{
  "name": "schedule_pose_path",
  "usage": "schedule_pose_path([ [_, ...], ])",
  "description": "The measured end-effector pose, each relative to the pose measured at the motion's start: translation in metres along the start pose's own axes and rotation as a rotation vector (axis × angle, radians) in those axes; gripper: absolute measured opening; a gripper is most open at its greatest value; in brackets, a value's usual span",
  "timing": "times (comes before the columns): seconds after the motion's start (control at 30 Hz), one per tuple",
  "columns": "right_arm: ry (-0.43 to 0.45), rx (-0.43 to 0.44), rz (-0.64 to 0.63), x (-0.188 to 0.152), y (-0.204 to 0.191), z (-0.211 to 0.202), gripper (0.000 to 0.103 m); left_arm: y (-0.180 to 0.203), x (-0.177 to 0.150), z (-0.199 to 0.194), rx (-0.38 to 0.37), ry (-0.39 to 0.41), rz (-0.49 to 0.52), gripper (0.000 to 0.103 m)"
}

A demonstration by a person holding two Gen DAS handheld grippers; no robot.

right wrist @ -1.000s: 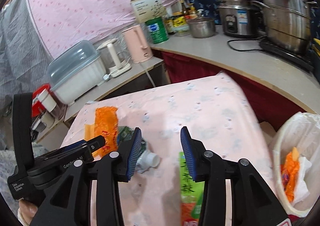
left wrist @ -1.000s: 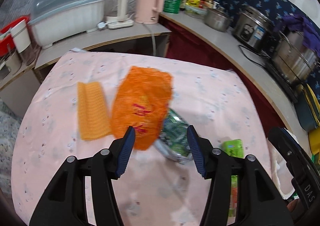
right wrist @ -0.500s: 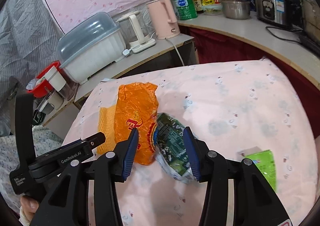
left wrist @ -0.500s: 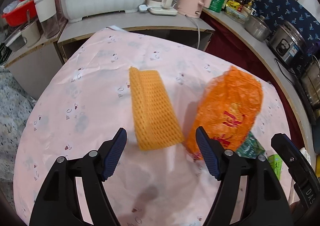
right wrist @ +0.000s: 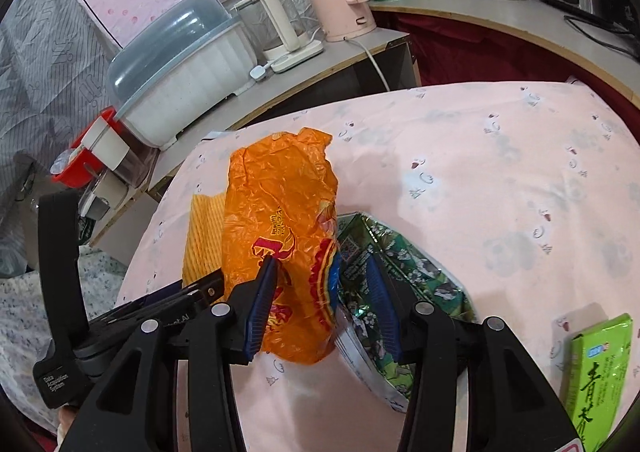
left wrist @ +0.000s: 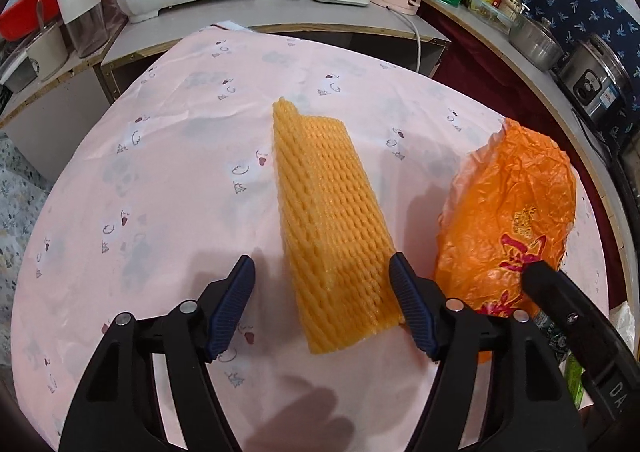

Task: Collect trash
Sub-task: 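Grasp the orange foam mesh sleeve with the left tool while the right tool grasps the orange printed bag, then carry the foam mesh sleeve and orange bag over the trash bin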

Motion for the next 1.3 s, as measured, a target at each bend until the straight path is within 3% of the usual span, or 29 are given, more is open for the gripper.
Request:
schedule_pose_path([
  [0.03,-0.004,0.004,0.002,-0.001,0.000,0.001,0.042,0.001,0.000,0.000,-0.005,0.000,0.005,0.059],
  [0.13,-0.016,0.025,0.007,-0.004,-0.001,0.004,0.025,0.008,0.001,0.000,-0.036,-0.006,0.014,0.038],
  [0.27,-0.005,0.040,-0.008,-0.003,-0.005,-0.003,0.014,0.015,0.002,-0.004,-0.038,0.003,0.020,0.013],
  [0.73,0.129,0.013,0.006,0.020,0.008,-0.080,0.009,0.055,0.005,-0.063,-0.107,0.079,0.066,0.010],
  [1.3,0.305,-0.059,0.050,0.030,0.053,-0.208,0.009,0.150,-0.022,-0.151,-0.224,0.160,0.202,0.010],
])
Point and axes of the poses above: each gripper's, at about its wrist camera, not at the fingertips, and z roughly the way its jaws point, y to its right, x to its top, the point moved 4 cm from there along z, roughly the way its jaws point, and after that the axes turned 10 degrees about y, right-handed, at the moved point
